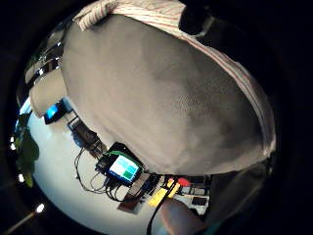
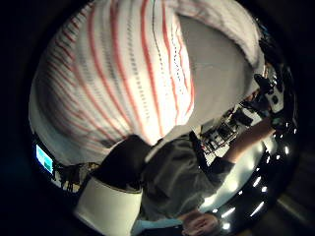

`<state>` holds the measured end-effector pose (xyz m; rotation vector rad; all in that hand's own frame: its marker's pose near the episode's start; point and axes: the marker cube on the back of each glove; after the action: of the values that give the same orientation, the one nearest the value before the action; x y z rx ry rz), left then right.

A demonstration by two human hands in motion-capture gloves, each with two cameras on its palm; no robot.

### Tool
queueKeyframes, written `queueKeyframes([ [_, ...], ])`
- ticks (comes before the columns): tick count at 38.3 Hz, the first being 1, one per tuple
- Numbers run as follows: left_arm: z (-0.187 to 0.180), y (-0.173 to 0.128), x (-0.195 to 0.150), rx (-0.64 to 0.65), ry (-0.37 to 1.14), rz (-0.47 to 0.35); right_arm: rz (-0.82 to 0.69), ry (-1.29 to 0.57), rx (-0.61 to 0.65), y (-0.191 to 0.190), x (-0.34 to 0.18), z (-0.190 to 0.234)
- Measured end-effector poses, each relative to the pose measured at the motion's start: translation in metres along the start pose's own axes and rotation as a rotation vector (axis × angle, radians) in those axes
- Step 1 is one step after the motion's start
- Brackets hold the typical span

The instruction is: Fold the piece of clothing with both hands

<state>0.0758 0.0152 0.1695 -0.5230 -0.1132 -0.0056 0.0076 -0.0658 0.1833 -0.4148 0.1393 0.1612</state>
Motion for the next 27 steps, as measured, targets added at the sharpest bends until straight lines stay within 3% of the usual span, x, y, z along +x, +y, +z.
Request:
queueKeyframes([
  [3,0.0,-0.012,0.001,0.072,0.013,0.005,-0.067,0.006,0.09,-0.015,-0.002,0.007],
  [7,-0.01,-0.05,-0.001,0.327,0.0,0.072,-0.058,0.008,0.198,-0.023,-0.004,0.004],
  [10,-0.021,-0.034,0.006,0.402,0.009,0.125,-0.051,0.019,0.265,-0.024,-0.006,-0.002],
  [17,-0.036,-0.021,0.001,0.431,0.031,0.129,-0.048,-0.044,0.289,-0.029,-0.003,-0.014],
  [23,-0.036,-0.067,-0.025,0.386,-0.033,0.044,-0.095,-0.08,0.244,-0.015,0.0,-0.027],
  [27,-0.057,-0.038,-0.029,0.314,-0.048,0.11,-0.143,-0.072,0.192,0.017,0.0,-0.053],
])
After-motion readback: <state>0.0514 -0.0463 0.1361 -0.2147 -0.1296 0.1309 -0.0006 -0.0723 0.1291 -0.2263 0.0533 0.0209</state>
